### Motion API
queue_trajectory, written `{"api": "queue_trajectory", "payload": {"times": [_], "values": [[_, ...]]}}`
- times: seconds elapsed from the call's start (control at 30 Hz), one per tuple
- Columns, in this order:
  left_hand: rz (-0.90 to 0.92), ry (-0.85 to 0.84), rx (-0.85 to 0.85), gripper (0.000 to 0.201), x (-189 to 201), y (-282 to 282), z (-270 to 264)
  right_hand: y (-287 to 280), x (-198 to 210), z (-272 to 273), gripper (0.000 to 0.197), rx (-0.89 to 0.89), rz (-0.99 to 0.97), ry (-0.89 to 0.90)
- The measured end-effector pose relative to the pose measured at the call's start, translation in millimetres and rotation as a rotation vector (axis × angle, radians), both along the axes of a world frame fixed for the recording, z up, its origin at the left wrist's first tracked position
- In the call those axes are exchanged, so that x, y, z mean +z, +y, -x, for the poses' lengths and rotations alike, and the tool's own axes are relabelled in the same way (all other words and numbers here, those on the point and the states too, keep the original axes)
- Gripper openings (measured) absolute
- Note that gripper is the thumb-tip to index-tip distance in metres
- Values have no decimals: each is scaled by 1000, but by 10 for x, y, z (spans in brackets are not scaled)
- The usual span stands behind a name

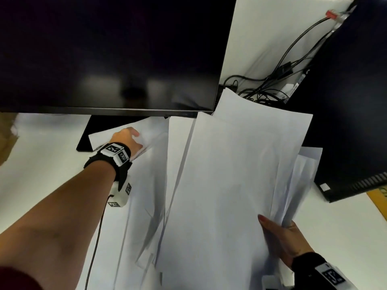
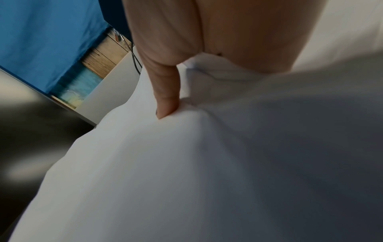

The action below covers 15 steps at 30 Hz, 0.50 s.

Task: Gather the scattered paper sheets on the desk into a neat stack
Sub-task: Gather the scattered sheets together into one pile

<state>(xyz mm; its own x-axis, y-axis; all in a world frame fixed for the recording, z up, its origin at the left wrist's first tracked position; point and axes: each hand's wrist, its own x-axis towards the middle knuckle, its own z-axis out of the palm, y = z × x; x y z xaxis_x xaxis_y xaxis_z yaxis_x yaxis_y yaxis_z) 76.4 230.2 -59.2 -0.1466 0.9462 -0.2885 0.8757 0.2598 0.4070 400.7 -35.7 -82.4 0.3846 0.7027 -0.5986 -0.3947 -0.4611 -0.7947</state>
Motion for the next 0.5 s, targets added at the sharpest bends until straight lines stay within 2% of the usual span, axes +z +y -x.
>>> {"api": "queue_trajectory", "payload": {"times": [0.13,0.27,0.33,0.43,0.5], "values": [[52,-53,126,49,21,-90,153,-9,22,25,8,-21,-16,4],[82,-18,54,51,48,-168,172,-7,29,31,8,-21,-20,6],[64,37,0,45,54,-195,113,-1,22,36,7,-18,-21,6],[50,59,-70,23,58,-248,72,5,17,40,7,-25,-19,-10],[84,64,-105,18,51,-304,136,3,5,34,6,-32,-12,-23]]}}
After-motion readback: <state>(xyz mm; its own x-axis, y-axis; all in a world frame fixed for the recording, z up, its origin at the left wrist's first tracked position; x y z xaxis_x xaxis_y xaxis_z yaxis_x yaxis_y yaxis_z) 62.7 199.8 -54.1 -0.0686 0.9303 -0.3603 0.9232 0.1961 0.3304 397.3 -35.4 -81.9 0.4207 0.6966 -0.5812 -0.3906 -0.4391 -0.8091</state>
